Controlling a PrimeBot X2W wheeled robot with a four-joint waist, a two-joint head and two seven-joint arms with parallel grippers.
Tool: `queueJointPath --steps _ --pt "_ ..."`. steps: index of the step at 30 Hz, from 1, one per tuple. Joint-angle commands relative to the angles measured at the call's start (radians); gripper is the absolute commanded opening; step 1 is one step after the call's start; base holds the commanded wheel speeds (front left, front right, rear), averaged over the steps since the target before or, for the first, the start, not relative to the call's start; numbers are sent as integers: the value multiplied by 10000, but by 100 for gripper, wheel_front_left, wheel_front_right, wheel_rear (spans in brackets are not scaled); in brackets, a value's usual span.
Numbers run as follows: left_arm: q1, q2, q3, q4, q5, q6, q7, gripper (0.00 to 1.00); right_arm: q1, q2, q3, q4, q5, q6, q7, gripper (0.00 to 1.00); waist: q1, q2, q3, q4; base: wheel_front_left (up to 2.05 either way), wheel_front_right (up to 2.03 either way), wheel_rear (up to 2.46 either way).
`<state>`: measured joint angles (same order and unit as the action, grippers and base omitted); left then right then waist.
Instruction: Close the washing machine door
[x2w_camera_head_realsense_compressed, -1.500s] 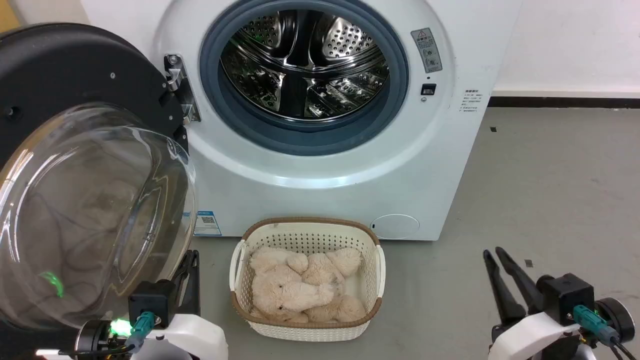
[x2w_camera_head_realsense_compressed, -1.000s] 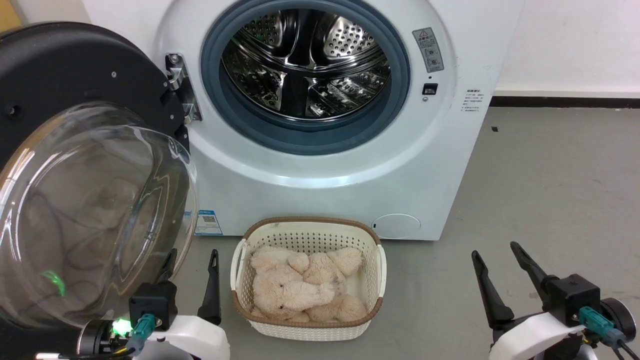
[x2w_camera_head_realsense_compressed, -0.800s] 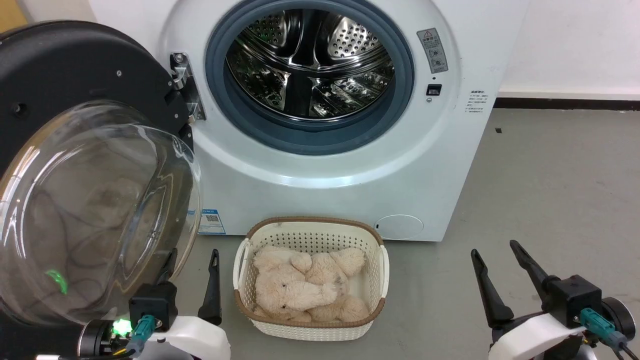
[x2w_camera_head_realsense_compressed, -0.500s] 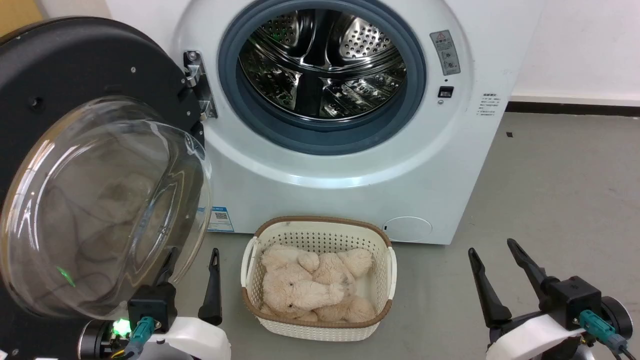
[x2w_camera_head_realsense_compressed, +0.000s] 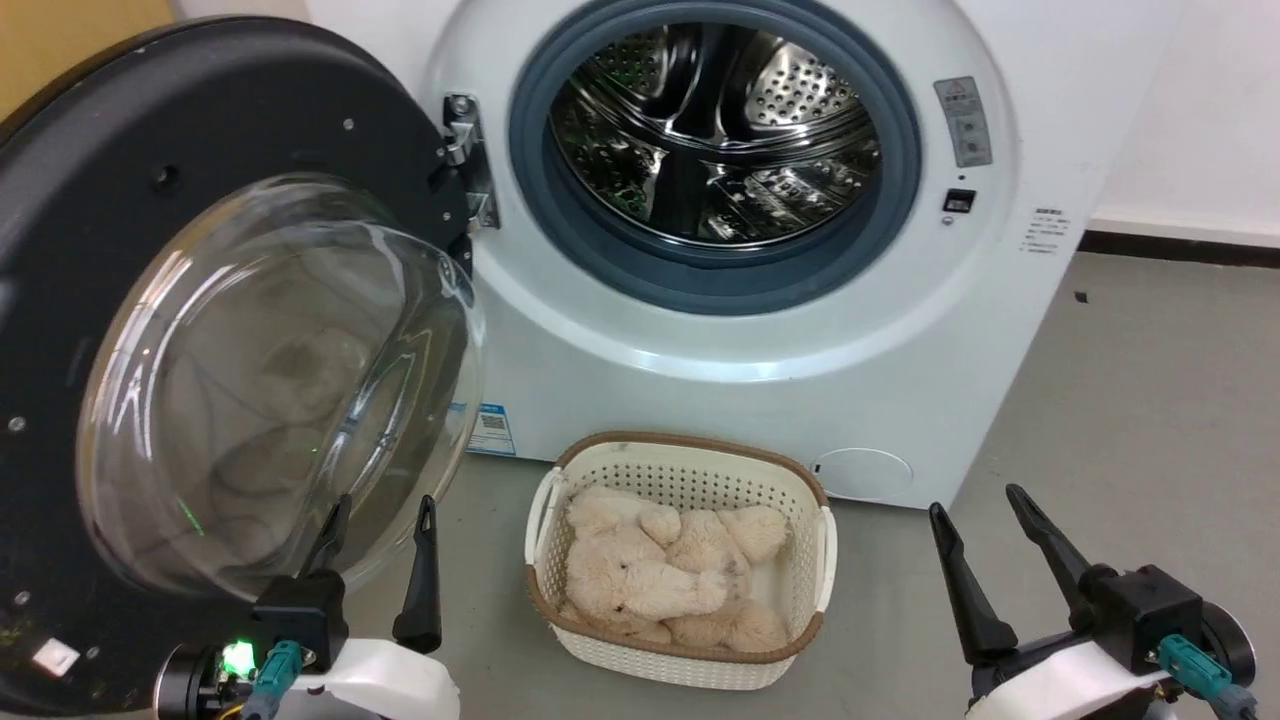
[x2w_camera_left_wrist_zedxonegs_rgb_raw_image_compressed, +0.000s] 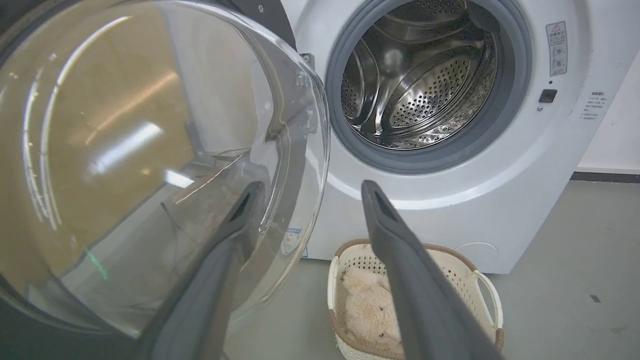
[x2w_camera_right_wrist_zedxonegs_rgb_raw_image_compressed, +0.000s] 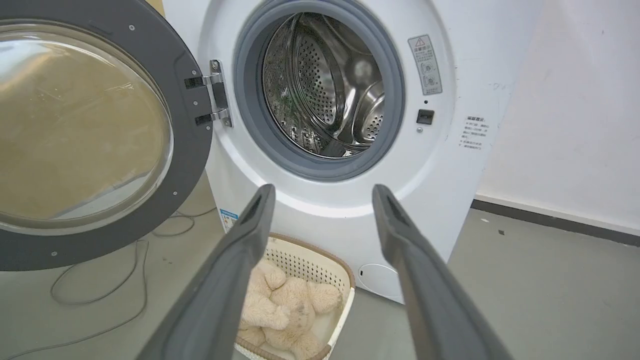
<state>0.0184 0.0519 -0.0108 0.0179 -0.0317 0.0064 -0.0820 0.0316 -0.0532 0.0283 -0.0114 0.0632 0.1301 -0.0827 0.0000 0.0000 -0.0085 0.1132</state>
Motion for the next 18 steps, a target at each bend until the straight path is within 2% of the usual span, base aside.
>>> queueJointPath --steps 1,18 --pt "93 -6 36 22 -88 4 -123 100 98 4 33 -45 74 2 -115 100 0 0 -15 148 0 0 0" --pt "188 -8 86 28 -158 -26 -478 100 201 -9 310 -59 319 3 -470 100 0 0 -50 1365 0 0 0"
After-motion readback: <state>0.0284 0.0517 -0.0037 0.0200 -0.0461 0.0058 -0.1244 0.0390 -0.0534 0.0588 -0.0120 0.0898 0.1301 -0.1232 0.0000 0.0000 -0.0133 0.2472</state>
